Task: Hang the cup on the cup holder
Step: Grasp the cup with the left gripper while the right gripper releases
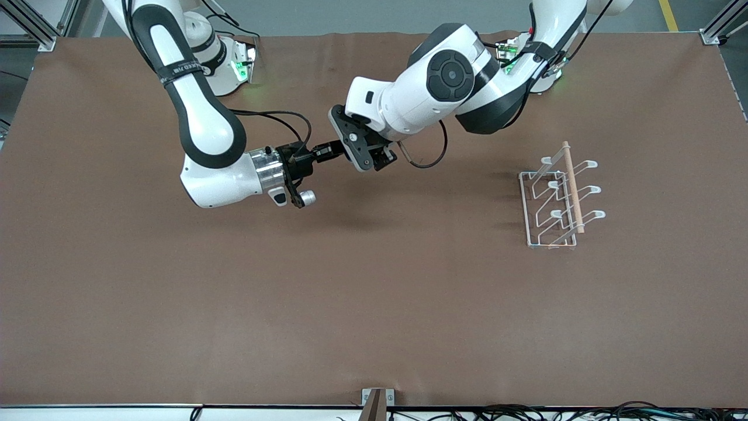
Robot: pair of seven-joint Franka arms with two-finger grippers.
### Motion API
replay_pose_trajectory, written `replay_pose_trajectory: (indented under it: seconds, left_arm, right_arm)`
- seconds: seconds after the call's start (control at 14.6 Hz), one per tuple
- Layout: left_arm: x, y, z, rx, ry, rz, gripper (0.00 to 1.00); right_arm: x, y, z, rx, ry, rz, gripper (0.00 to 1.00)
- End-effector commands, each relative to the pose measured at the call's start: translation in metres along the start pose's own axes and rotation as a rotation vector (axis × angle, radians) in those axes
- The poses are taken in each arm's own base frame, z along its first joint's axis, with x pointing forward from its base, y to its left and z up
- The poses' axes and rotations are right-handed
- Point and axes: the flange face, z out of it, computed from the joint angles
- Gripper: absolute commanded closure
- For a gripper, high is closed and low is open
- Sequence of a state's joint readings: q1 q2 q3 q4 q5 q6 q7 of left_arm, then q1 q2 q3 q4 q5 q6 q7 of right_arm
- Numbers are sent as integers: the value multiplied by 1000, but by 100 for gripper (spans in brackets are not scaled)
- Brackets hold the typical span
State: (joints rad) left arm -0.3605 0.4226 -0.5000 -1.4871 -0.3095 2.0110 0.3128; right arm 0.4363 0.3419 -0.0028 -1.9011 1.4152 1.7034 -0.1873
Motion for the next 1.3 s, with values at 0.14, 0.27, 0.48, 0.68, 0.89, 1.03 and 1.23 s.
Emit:
replay_pose_trajectory:
  seconds: [0.14, 0.27, 0.48, 0.68, 0.89, 1.03, 1.23]
  left_arm:
    - [-2, 5, 4, 4, -28, 75, 63]
    - [-6, 1, 0, -1, -54, 68, 70]
    - [-11, -6, -3, 21, -91, 70, 76]
    - [-23, -24, -24, 84, -138, 125, 88]
    - [-52, -78, -53, 105, -238, 146, 98]
    - [-65, -81, -81, 202, -353, 232, 100]
    - [-75, -67, -85, 475, -634, 349, 100]
  right_arm:
    - [-7, -8, -1, 30, 11, 0, 96]
    - [-8, -8, -5, 34, 5, 1, 4]
    - [-8, -12, -11, 34, 4, 19, 0]
    - [-5, -13, -40, 24, 44, 75, 0]
    - [-9, -10, -97, -164, 120, 111, 0]
    - [-8, 0, -154, -329, 197, 158, 0]
    - [-14, 13, -238, -480, 311, 175, 0]
